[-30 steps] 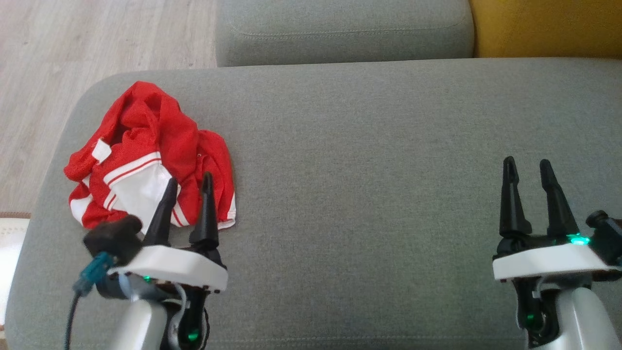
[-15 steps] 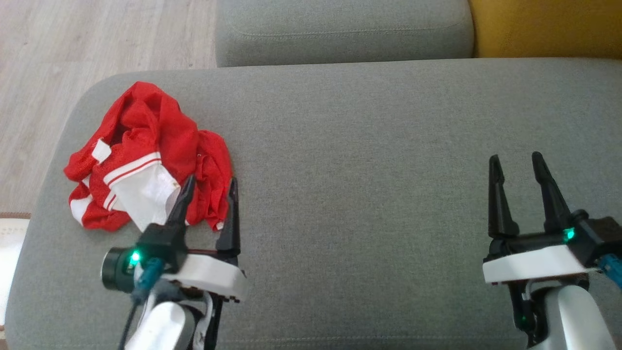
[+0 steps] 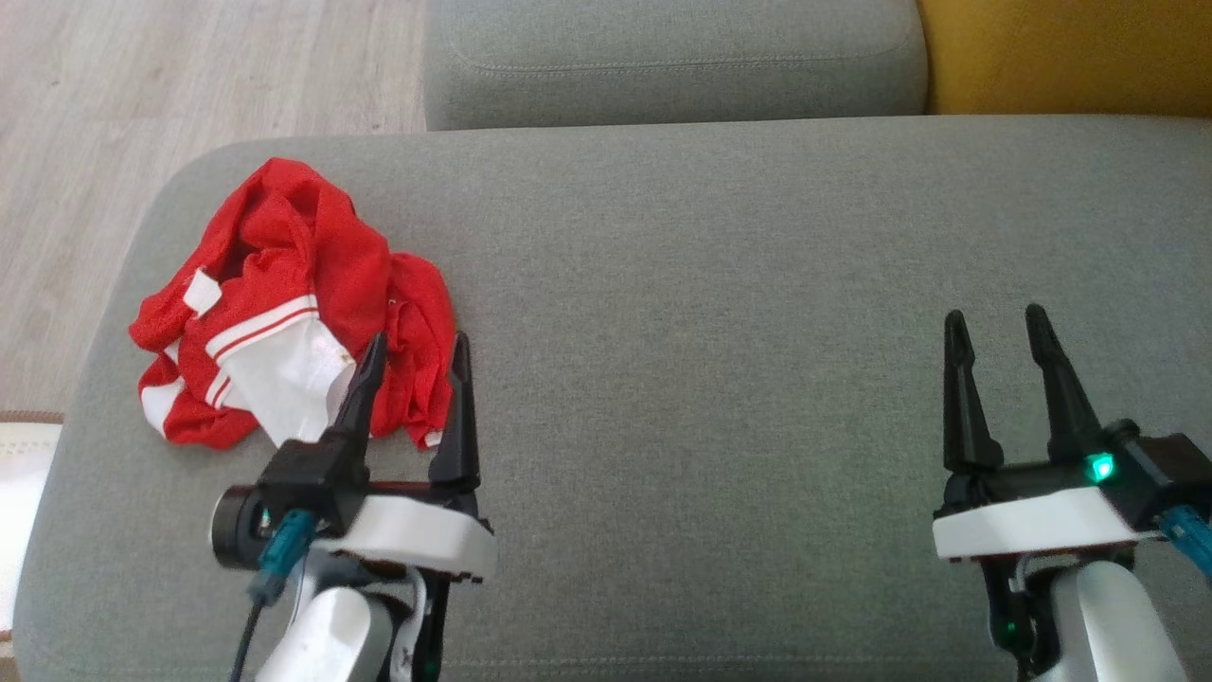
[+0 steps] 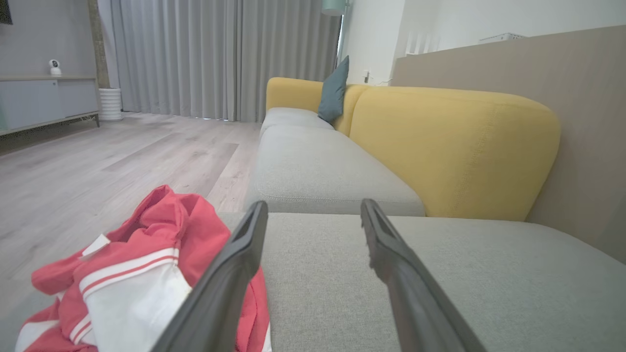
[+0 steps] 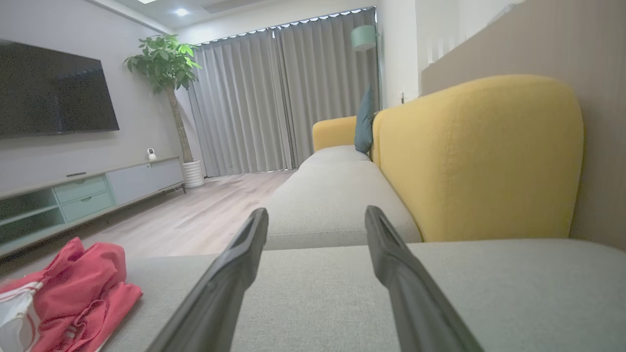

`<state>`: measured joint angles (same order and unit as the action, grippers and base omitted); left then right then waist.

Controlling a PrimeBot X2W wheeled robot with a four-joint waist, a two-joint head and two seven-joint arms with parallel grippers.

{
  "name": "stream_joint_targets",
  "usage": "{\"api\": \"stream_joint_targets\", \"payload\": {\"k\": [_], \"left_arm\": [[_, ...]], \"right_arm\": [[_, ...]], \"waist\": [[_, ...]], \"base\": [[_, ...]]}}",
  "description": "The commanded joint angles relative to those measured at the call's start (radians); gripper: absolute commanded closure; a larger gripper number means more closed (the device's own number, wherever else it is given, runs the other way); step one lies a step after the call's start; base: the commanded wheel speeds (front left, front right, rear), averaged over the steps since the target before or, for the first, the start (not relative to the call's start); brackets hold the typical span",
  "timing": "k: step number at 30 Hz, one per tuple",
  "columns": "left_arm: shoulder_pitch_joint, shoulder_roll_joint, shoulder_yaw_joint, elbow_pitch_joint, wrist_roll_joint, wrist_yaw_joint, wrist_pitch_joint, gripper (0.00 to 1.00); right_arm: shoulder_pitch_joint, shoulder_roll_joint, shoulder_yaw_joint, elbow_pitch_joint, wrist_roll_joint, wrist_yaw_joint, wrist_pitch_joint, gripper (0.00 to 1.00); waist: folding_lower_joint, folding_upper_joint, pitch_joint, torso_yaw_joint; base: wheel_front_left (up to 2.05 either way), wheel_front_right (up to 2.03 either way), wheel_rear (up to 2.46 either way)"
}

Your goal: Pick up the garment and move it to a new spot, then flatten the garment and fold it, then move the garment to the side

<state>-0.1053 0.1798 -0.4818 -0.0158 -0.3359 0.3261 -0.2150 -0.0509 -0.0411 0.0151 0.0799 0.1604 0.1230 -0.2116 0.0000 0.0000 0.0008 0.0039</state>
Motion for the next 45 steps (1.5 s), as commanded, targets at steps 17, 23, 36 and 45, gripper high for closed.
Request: {"api": "stream_joint_targets", "payload": {"k": [17, 23, 36, 45], "left_arm": [[0.042, -0.11, 0.174, 0.105, 0.129, -0.15, -0.047, 0.0], [0.036, -0.125, 0.2, 0.125, 0.136, -0.168, -0.047, 0.0], [0.035, -0.129, 0.209, 0.137, 0.105, -0.169, -0.047, 0.0], [0.035, -0.129, 0.215, 0.144, 0.073, -0.158, -0.047, 0.0]], "right_arm": [[-0.058, -0.009, 0.02, 0.119, 0.125, 0.008, 0.003, 0.0], [-0.065, -0.009, 0.019, 0.137, 0.128, 0.008, 0.001, 0.0], [-0.06, -0.009, 0.026, 0.143, 0.145, 0.008, -0.01, 0.0], [-0.038, -0.009, 0.07, 0.137, 0.157, 0.008, -0.008, 0.0]], "waist": [[0.0, 0.0, -0.011, -0.003], [0.0, 0.0, -0.013, -0.004], [0.0, 0.0, -0.017, 0.04], [0.0, 0.0, -0.014, 0.167]], "base": [[0.0, 0.0, 0.0], [0.0, 0.0, 0.0], [0.0, 0.0, 0.0], [0.0, 0.0, 0.0]]}}
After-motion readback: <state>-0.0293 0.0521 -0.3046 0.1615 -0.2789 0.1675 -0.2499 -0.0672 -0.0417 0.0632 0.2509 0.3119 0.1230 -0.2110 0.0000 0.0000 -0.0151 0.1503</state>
